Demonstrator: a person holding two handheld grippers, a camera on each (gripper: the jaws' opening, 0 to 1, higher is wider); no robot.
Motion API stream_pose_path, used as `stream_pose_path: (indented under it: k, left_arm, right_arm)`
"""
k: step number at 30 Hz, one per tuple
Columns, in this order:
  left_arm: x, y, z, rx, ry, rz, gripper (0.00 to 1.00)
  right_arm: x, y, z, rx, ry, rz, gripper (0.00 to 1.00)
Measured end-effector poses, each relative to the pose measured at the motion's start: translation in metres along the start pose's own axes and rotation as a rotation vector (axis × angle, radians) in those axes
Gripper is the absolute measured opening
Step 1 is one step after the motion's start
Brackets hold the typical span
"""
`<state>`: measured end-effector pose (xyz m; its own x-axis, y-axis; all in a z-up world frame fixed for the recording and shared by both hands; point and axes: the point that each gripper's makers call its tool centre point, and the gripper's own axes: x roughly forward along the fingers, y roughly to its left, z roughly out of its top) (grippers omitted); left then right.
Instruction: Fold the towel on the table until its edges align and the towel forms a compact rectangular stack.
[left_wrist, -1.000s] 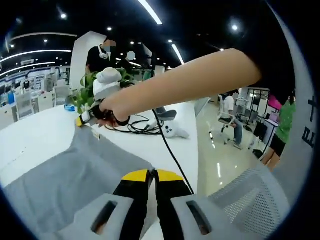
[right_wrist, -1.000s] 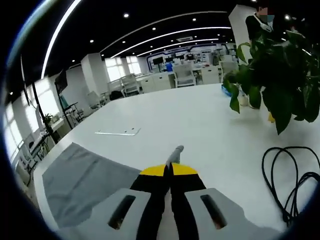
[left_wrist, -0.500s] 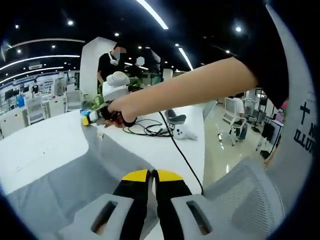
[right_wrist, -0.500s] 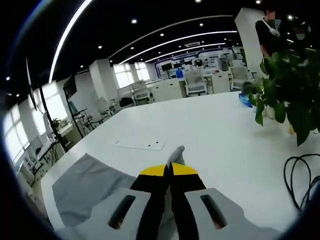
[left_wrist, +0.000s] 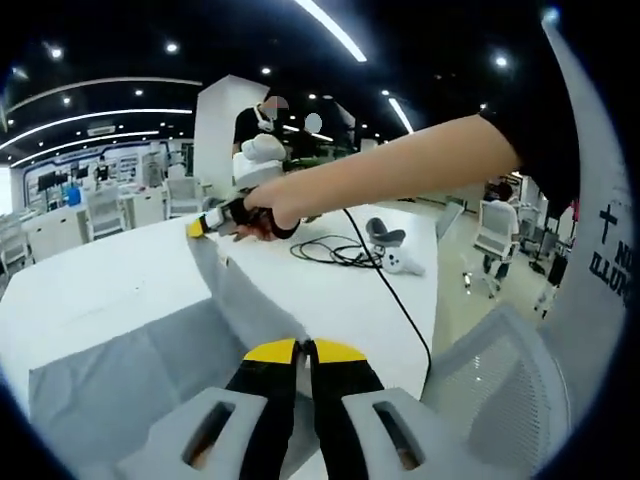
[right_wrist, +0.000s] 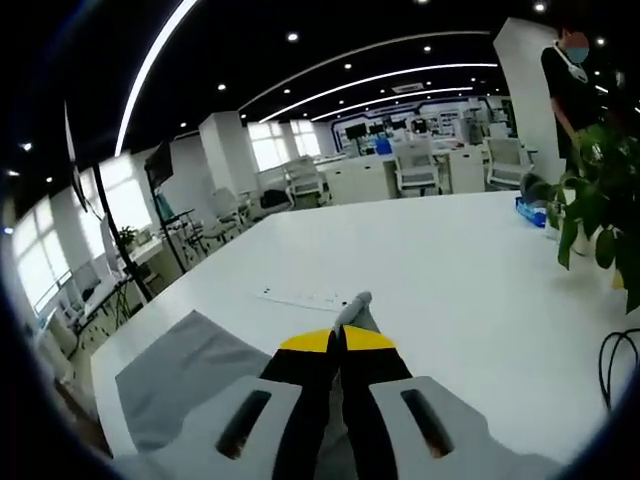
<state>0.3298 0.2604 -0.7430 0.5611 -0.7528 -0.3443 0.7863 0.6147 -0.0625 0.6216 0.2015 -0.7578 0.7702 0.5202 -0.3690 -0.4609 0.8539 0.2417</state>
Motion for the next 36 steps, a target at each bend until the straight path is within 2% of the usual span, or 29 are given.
stream_pose_path:
  k: [7,9,17,22,26,31,32,36]
  left_arm:
    - [-0.024,0.021,-0.002,-0.034,-0.021,0.080,0.05]
    - [-0.032,0.027,-0.004,-0.042,-0.024,0.106,0.05]
    - [-0.062,0.049,-0.014,-0.089,-0.027,0.198,0.05]
    - [-0.089,0.075,-0.025,-0.129,-0.030,0.301,0.05]
    - [-0.112,0.096,-0.026,-0.171,-0.077,0.372,0.05]
    - [-0.136,0.117,-0.032,-0.189,-0.088,0.447,0.05]
    - [-0.142,0.123,-0.033,-0.190,-0.097,0.479,0.05]
    - [-0.157,0.132,-0.043,-0.185,-0.097,0.532,0.05]
  right_arm:
    - [0.023,0.032,0.009,-0.035,0.008,0.056,0.00]
    - [0.028,0.045,0.011,-0.021,0.003,0.086,0.00]
    - [0.049,0.100,0.014,-0.083,0.031,0.173,0.00]
    - [0.067,0.125,0.015,-0.101,0.040,0.209,0.00]
    - [0.077,0.147,0.015,-0.108,0.041,0.247,0.00]
    - [0.092,0.177,0.012,-0.146,0.060,0.293,0.00]
    - [0.093,0.182,0.012,-0.149,0.059,0.298,0.00]
    - [0.103,0.203,0.016,-0.152,0.058,0.323,0.00]
